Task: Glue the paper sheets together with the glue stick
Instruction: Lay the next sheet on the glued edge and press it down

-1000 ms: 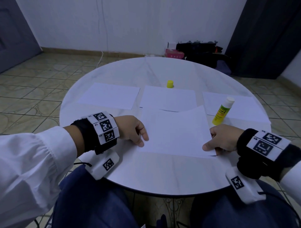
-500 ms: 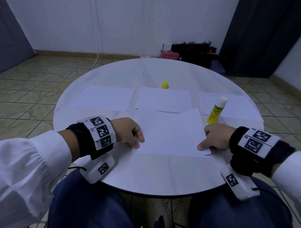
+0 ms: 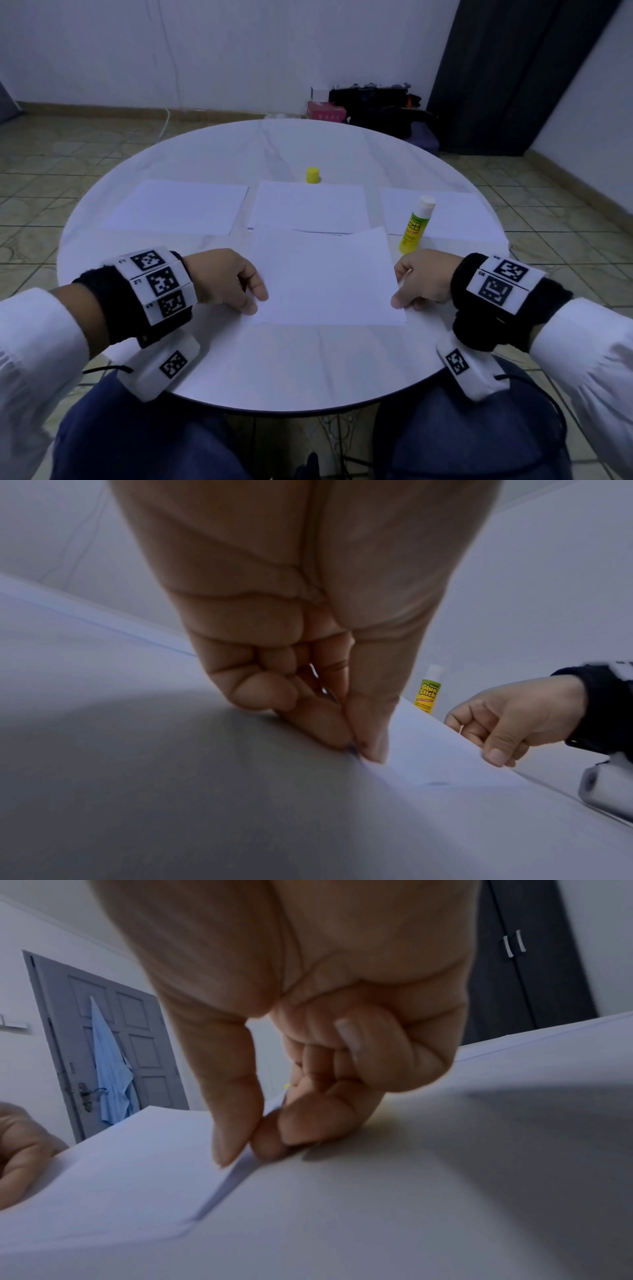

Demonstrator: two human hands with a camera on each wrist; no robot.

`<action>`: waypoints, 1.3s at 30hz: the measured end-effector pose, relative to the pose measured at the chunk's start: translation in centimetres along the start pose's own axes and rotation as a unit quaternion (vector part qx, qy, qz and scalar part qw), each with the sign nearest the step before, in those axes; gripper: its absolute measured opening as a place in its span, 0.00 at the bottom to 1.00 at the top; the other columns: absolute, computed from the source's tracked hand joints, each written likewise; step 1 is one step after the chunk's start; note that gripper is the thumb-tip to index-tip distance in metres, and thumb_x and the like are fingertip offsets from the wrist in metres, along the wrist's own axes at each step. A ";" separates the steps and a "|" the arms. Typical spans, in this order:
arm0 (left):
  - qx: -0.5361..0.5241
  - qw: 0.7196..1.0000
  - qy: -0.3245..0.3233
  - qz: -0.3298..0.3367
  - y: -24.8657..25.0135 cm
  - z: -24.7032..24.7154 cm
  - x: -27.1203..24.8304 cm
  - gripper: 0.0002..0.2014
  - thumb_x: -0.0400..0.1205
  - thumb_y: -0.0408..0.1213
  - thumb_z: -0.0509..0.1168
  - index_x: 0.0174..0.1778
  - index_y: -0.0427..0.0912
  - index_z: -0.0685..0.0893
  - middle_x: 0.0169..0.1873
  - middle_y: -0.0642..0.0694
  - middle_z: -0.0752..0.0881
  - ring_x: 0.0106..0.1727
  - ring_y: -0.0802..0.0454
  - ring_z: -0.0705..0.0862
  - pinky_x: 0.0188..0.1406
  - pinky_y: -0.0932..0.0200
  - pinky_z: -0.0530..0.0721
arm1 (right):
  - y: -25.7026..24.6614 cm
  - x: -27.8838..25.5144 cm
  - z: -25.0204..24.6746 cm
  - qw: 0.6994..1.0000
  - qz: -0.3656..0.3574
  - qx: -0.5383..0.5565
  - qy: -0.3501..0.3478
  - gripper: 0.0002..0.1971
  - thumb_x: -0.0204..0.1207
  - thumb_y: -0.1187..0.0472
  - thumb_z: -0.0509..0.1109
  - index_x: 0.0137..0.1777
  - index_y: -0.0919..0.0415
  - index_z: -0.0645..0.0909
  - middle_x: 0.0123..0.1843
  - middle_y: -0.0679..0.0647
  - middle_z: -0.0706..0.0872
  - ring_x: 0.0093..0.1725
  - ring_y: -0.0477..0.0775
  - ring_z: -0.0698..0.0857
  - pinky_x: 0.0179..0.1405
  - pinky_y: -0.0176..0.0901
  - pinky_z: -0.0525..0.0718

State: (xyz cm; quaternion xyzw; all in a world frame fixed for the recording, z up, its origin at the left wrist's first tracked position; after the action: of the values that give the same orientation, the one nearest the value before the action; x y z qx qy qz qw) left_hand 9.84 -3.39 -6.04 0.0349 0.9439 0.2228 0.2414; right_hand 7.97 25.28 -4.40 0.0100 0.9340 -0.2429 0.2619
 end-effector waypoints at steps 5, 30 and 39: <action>-0.002 1.000 -0.001 -0.002 0.0 -0.1 0.0 0.09 0.73 0.37 0.77 0.40 0.56 0.86 0.29 0.55 0.82 0.26 0.63 0.77 0.26 0.76 0.72 | 0.1 0.1 0.0 1.000 -0.005 -0.020 -0.001 0.14 0.66 0.69 0.79 0.47 0.62 0.79 0.28 0.50 0.83 0.22 0.44 0.78 0.13 0.26 0.67; 0.001 1.000 -0.007 -0.005 -0.1 -0.1 0.2 0.08 0.73 0.35 0.77 0.42 0.54 0.87 0.29 0.54 0.82 0.29 0.61 0.78 0.23 0.77 0.70 | -0.2 -0.2 0.1 0.999 0.012 -0.039 0.021 0.21 0.64 0.66 0.81 0.56 0.68 0.81 0.39 0.53 0.85 0.39 0.54 0.82 0.46 0.44 0.82; 0.222 0.972 -0.044 -0.064 1.9 -1.3 0.5 0.13 0.72 0.52 0.76 0.40 0.48 0.84 0.31 0.53 0.82 0.27 0.59 0.76 0.24 0.69 0.73 | -1.2 -0.7 -0.1 0.984 -0.019 -0.177 0.009 0.44 0.71 0.59 0.77 0.83 0.53 0.56 0.81 0.49 0.65 0.77 0.53 0.68 0.70 0.38 0.68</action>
State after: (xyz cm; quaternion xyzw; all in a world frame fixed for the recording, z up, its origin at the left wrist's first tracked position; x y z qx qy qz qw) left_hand 8.75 -2.09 -4.39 0.0367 0.9585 -0.0096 0.2825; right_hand 8.34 24.31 -3.44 -0.0522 0.9645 -0.0781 0.2469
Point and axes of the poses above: each hand's wrist, its own x-axis towards the middle knuckle, its own z-axis out of the palm, y = z × x, the point moved 2 cm from there along x, towards the middle knuckle
